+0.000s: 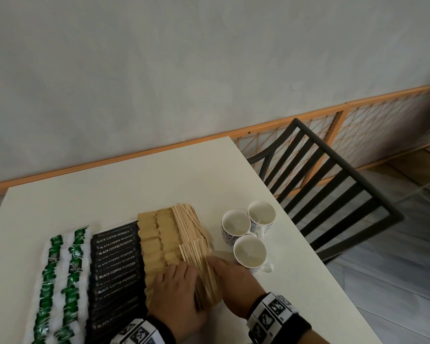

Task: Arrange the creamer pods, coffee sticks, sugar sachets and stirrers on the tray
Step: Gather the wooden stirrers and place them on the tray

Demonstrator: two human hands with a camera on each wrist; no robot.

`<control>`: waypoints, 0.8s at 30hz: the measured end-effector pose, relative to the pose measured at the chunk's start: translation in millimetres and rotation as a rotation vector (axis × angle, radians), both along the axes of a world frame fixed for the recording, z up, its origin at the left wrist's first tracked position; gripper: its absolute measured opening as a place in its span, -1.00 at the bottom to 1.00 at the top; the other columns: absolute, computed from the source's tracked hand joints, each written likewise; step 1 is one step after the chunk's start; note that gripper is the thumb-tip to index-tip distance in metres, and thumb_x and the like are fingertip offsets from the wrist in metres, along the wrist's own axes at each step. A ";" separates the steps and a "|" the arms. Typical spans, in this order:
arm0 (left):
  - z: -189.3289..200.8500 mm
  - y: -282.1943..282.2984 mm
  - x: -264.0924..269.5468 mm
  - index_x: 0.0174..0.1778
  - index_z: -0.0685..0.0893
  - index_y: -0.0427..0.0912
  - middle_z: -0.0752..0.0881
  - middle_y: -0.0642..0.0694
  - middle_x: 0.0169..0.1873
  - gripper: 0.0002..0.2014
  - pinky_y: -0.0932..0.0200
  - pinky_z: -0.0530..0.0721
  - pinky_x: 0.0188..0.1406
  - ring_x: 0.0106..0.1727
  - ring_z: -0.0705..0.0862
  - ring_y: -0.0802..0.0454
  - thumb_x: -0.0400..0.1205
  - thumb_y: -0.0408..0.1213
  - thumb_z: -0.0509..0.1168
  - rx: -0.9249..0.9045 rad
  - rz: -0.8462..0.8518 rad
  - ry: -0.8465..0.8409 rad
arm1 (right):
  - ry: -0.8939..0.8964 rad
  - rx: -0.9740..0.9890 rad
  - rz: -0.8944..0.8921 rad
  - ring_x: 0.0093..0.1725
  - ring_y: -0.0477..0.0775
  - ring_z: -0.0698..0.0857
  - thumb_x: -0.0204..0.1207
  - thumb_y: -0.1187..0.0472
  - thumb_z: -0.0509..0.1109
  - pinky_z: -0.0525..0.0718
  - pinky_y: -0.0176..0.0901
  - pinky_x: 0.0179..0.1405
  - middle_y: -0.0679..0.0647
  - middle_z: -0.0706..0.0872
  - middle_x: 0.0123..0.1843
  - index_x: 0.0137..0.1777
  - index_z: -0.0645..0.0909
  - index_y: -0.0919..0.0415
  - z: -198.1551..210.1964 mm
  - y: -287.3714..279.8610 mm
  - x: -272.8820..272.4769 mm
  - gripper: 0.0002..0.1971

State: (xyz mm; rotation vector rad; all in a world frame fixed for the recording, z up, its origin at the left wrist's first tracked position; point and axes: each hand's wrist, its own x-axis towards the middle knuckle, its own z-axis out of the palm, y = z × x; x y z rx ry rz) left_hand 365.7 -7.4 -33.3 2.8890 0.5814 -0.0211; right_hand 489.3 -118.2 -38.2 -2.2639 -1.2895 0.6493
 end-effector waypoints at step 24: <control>-1.4 0.7 10.6 0.05 0.53 0.10 0.57 0.05 -0.15 -0.28 0.05 0.51 -0.36 -0.20 0.54 -0.03 0.03 0.42 0.29 -0.049 0.064 0.014 | 0.123 0.087 0.091 0.57 -0.08 0.36 0.57 0.32 0.34 0.22 -0.27 0.61 0.00 0.41 0.57 0.63 0.22 0.09 -9.2 -12.5 2.1 -0.35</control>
